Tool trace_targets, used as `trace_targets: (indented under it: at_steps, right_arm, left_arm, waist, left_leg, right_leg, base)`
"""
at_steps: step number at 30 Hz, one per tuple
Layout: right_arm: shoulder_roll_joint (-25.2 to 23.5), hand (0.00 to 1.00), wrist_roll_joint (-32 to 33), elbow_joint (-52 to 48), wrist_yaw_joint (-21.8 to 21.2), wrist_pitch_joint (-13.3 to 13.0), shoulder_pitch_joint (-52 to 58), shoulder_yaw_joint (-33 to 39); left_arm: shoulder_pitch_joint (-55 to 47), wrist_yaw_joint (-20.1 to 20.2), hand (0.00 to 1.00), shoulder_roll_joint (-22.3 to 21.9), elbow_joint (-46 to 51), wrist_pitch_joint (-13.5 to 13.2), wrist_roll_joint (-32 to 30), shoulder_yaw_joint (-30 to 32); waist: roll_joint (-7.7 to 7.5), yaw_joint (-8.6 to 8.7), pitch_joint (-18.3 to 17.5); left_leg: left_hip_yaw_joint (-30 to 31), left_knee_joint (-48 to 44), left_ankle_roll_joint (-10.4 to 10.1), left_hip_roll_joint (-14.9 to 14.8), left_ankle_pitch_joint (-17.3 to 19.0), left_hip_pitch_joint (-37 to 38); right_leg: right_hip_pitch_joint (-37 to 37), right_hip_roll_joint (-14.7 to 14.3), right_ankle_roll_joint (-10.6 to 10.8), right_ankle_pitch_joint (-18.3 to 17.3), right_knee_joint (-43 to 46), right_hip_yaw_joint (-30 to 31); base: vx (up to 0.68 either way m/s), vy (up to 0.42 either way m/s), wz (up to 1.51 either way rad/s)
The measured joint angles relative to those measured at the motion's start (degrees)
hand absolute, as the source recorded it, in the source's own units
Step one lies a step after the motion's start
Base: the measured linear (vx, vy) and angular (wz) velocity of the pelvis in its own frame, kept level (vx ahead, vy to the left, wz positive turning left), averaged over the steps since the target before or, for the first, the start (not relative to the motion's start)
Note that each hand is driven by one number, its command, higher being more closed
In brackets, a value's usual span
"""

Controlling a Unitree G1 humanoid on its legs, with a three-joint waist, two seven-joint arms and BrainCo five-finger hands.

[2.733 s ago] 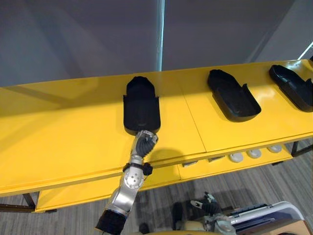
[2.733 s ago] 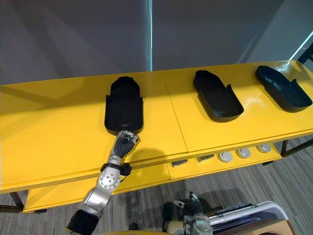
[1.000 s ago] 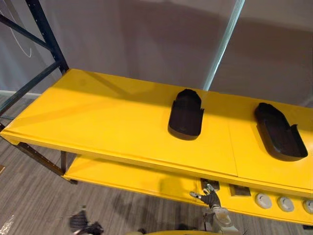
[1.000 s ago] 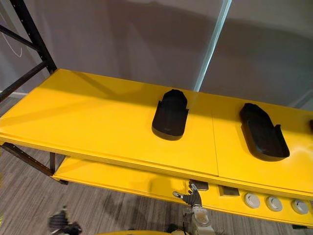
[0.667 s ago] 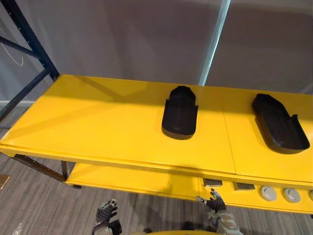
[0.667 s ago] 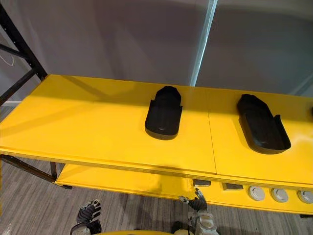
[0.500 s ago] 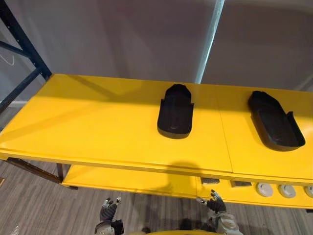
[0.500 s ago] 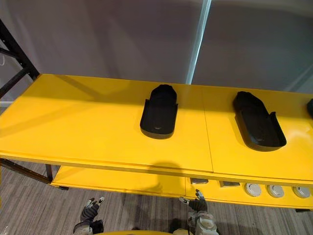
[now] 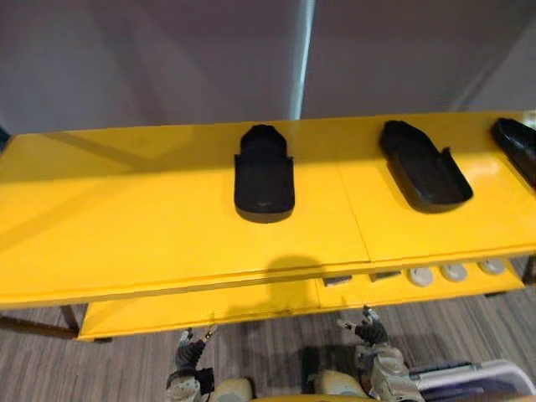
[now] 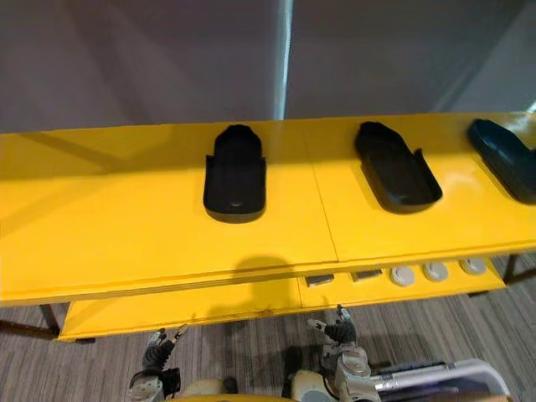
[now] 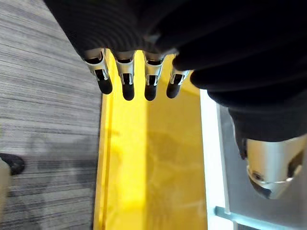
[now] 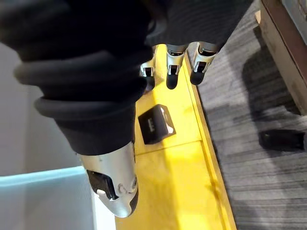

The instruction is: Walk over and take plastic housings, then place them on the shelf

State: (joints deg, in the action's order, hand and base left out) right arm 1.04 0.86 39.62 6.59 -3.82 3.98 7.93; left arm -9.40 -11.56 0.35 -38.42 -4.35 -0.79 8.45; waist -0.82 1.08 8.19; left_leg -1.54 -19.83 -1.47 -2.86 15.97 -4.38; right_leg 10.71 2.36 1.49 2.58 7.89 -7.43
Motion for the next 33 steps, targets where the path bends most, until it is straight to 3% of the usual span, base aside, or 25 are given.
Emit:
trace_targets:
  at_steps: [4,6,7,8,9,12,15,16,17,18,19,20,21,22,25,29,31,32,33]
  right_arm:
    - [-0.68,0.00,-2.37,-3.13,0.82,0.26,-0.91,-1.50]
    - [-0.76,0.00,-3.76,-3.56,1.03,0.61,-1.97,-1.93]
    - [-0.71,0.00,-3.78,-4.11,1.14,0.85,-1.74,-1.93]
    - [-0.61,0.00,-3.81,-4.73,1.14,1.07,-1.65,-1.91]
    - [-0.64,0.00,-3.87,-4.94,1.13,1.08,-1.26,-1.81]
    - [-0.72,0.00,-5.33,-4.19,0.92,1.07,0.25,-1.99]
    - [-0.65,0.00,-6.04,0.50,0.86,0.87,-0.70,-2.20]
    - [-0.64,0.00,-6.08,1.99,0.87,0.86,-1.57,-2.24]
    - [-0.56,0.00,-6.10,4.93,0.91,0.83,-2.90,-2.25]
    - [-0.48,0.00,-6.14,5.82,0.87,0.47,-3.83,-2.36]
    - [0.23,0.00,-6.18,7.26,0.86,0.44,-6.02,-2.34]
    - [1.21,0.00,-6.18,8.38,0.86,0.54,-6.73,-2.27]
    - [1.85,0.00,-6.15,8.77,0.90,0.66,-6.51,-2.18]
    - [2.72,0.00,-6.13,9.08,0.88,0.67,-4.97,-2.14]
    - [3.04,0.00,-6.05,9.17,0.90,0.68,-2.95,-1.67]
    - [3.07,0.00,-5.91,9.69,0.97,0.80,-1.90,-0.69]
    - [3.09,0.00,-5.88,9.69,0.98,1.04,-1.85,-0.41]
    - [2.85,0.00,-5.61,9.67,0.97,1.09,-2.26,0.39]
    - [2.72,0.00,-5.26,9.67,1.01,1.12,-2.61,1.23]
  left_arm:
    - [0.27,-0.87,0.00,0.63,2.60,-0.59,0.11,0.19]
    - [0.71,-1.24,0.00,1.30,3.73,-0.61,0.16,0.58]
    - [0.80,-1.29,0.00,1.22,4.20,-0.62,0.14,0.88]
    - [0.96,-1.32,0.00,1.04,4.30,-0.64,0.12,1.22]
    - [1.02,-1.35,0.00,1.19,4.23,-0.60,0.12,1.26]
    - [0.50,-1.22,0.00,1.72,4.23,-0.60,0.10,1.26]
    - [-0.59,-0.98,0.00,1.26,3.99,-0.47,0.11,2.58]
    - [-0.75,-0.98,0.00,1.10,3.83,-0.46,0.10,2.90]
    - [-0.43,-1.01,0.00,1.53,2.78,-0.48,0.11,3.34]
    - [-0.09,-1.04,0.00,1.90,1.86,-0.47,0.12,3.47]
    - [1.02,-1.05,0.00,1.93,-0.92,-0.31,0.11,3.32]
    - [2.03,-1.01,0.00,1.53,-2.99,0.15,0.12,2.77]
    - [2.33,-0.99,0.00,1.27,-3.28,0.12,0.12,1.67]
    - [2.63,-0.97,0.00,0.71,-3.36,0.04,0.11,0.37]
    - [3.05,-0.92,0.00,0.66,-4.14,0.05,0.04,-0.88]
    - [2.54,-0.86,0.00,0.69,-4.76,0.12,-0.11,-2.02]
    - [1.81,-0.85,0.00,0.70,-5.02,0.14,-0.10,-2.06]
    - [1.36,-0.86,0.00,0.72,-4.98,0.17,-0.10,-1.98]
    - [0.78,-0.86,0.00,0.47,-5.02,0.39,-0.07,-1.76]
  waist:
    - [-1.38,-0.60,0.87]
    - [-1.91,-1.03,1.91]
    - [-1.51,-1.14,2.31]
    - [-1.76,-1.43,2.49]
    - [-1.31,-1.63,2.91]
    - [-0.95,-1.80,2.78]
    - [-2.05,-2.01,1.68]
    - [-2.37,-2.07,1.30]
    - [-3.48,-2.25,0.33]
    - [-3.81,-2.42,0.06]
    - [-3.39,-2.61,0.23]
    - [-1.84,-2.04,0.31]
    - [-1.55,-1.82,0.18]
    - [-0.84,-1.90,-0.18]
    - [-0.55,-1.72,-0.41]
    - [-0.34,-1.42,-0.49]
    - [-0.05,-0.31,-0.62]
    - [0.22,-0.19,-0.78]
    - [0.77,-0.27,-0.67]
  left_leg:
    - [-9.52,-7.07,2.47,-1.04,3.64,-3.48]
    - [-15.43,-7.14,4.02,-1.63,3.25,-4.65]
    - [-18.60,-6.54,5.87,-2.20,2.92,-4.74]
    - [-21.56,-6.05,6.74,-2.57,2.66,-4.27]
    - [-22.99,-5.42,7.06,-2.87,2.47,-3.30]
    - [-28.04,-2.23,7.61,-3.10,1.04,-0.72]
    - [-33.02,-1.10,7.35,-3.17,-0.27,-1.31]
    - [-33.68,-1.17,7.17,-3.12,-0.55,-1.87]
    - [-34.96,-1.54,6.95,-3.00,-1.53,-3.51]
    - [-34.83,-1.52,6.60,-2.98,-2.14,-4.37]
    - [-34.02,-1.42,5.95,-3.25,-3.03,-5.20]
    - [-32.46,-1.10,5.64,-3.95,-3.98,-5.27]
    - [-30.79,-0.94,4.95,-3.95,-4.93,-5.01]
    - [-28.66,0.18,4.03,-4.13,-5.54,-4.02]
    - [-28.39,5.43,2.70,-3.28,-8.46,-1.80]
    - [-28.71,11.42,2.22,-2.21,-11.51,0.55]
    - [-30.37,11.90,2.18,-2.99,-11.50,1.15]
    - [-33.13,12.22,2.13,-3.51,-11.45,1.41]
    - [-36.53,13.52,2.12,-3.75,-11.48,2.68]
  right_leg:
    - [4.34,-1.79,0.73,2.70,-1.80,7.83]
    - [6.15,-0.29,-1.86,0.81,-3.10,3.68]
    - [7.82,1.21,-1.90,0.16,-1.09,0.47]
    - [9.81,3.70,-2.83,-0.85,6.43,-4.40]
    - [9.63,4.60,-2.71,-2.57,12.23,-6.52]
    - [2.86,7.68,-1.37,-12.46,27.62,-10.30]
    - [-6.74,9.74,1.03,-17.40,27.82,-13.32]
    - [-8.94,9.74,1.59,-17.11,24.64,-13.39]
    - [-11.68,8.98,4.13,-17.79,14.26,-13.11]
    - [-12.20,8.21,4.21,-17.83,9.84,-12.93]
    - [-13.46,6.49,4.86,-16.56,3.20,-11.93]
    - [-14.68,5.00,4.00,-13.94,0.26,-11.24]
    - [-15.72,4.58,3.80,-12.91,-1.73,-10.86]
    - [-16.46,3.93,3.21,-11.85,-3.27,-9.59]
    - [-15.74,3.18,2.25,-10.57,-4.22,-7.41]
    - [-13.83,2.67,1.60,-9.31,-4.28,-3.67]
    - [-12.70,2.72,1.65,-9.27,-3.73,-3.11]
    - [-11.11,4.02,0.92,-11.15,-1.86,-6.65]
    - [-10.44,8.01,-0.03,-11.41,1.76,-18.53]
  base:
    - [-0.20,0.170,-1.32]
    - [-0.26,0.189,-1.52]
    - [-0.24,0.141,-1.27]
    - [-0.23,0.145,-1.12]
    - [-0.24,0.167,-1.13]
    - [-0.15,0.084,-0.78]
    - [-0.12,-0.012,-0.88]
    - [-0.10,-0.070,-1.07]
    - [-0.09,-0.093,-0.96]
    - [-0.14,-0.170,-1.32]
    - [-0.15,-0.185,-1.02]
    - [-0.14,-0.175,-0.84]
    - [-0.15,-0.148,-0.41]
    - [-0.11,-0.108,-0.30]
    - [-0.11,-0.100,-0.38]
    - [-0.09,-0.041,-0.52]
    - [-0.07,-0.009,-0.56]
    - [-0.08,0.017,-0.96]
    - [-0.08,0.071,-1.15]
